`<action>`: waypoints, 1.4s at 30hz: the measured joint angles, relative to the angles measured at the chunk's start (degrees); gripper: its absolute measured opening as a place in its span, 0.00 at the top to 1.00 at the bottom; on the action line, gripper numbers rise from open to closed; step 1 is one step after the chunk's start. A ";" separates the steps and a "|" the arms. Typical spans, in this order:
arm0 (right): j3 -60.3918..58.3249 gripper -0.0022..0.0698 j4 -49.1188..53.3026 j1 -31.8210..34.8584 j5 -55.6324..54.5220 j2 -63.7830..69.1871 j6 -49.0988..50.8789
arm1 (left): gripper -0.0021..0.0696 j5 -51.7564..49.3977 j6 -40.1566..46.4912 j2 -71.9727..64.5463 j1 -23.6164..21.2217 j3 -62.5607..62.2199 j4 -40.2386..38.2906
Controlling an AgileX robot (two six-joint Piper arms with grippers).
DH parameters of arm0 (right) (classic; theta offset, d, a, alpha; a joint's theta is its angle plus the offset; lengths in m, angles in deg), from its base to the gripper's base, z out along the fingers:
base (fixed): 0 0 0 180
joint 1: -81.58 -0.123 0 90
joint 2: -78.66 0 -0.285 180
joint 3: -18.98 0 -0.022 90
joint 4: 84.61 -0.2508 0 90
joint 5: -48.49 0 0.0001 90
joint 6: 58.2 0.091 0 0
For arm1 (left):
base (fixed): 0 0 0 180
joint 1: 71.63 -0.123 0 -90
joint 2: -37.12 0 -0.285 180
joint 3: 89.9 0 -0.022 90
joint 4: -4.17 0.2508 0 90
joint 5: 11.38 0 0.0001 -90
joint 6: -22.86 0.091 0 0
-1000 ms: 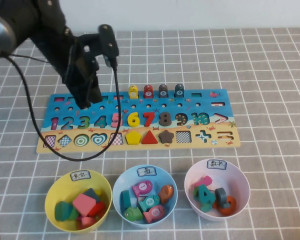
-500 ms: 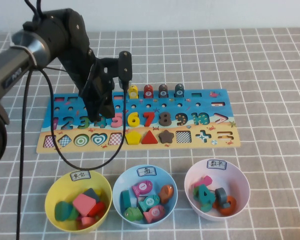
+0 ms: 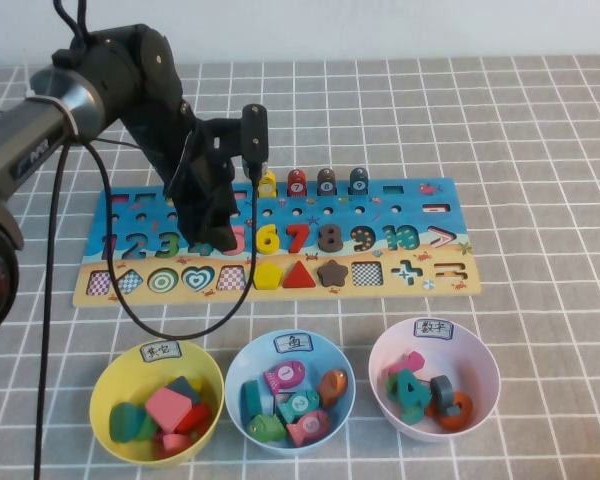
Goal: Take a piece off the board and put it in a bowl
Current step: Pick up the "number 5"
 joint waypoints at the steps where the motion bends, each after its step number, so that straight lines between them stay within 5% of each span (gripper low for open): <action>1: 0.00 0.99 0.00 0.00 0.00 0.00 0.00 | 0.41 0.79 0.16 0.00 0.00 0.00 0.00; 21: 0.00 0.99 0.00 0.00 0.00 0.00 0.00 | 0.38 5.35 2.38 0.00 0.00 0.00 -2.62; 28: 0.00 0.99 0.00 0.00 0.00 0.00 0.00 | 0.21 4.06 1.73 0.00 0.00 0.00 -2.62; 42: 0.00 0.99 0.00 0.00 0.00 0.00 0.00 | 0.19 5.10 1.48 -1.54 0.00 0.00 -2.62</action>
